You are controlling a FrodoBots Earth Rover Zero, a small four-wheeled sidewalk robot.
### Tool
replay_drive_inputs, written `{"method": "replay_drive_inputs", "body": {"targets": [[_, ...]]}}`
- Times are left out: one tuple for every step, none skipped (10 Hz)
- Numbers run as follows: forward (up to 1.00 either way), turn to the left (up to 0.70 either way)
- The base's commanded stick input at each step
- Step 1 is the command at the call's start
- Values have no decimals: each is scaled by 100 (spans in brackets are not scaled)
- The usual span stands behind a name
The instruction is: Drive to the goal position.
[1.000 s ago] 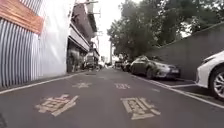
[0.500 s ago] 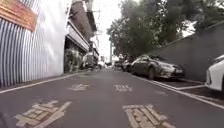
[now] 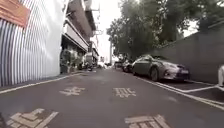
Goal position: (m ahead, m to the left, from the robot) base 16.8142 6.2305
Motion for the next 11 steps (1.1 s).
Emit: {"method": "replay_drive_inputs", "body": {"targets": [[70,0],[70,0],[70,0],[70,0],[70,0],[70,0],[70,0],[70,0],[70,0],[70,0],[70,0]]}}
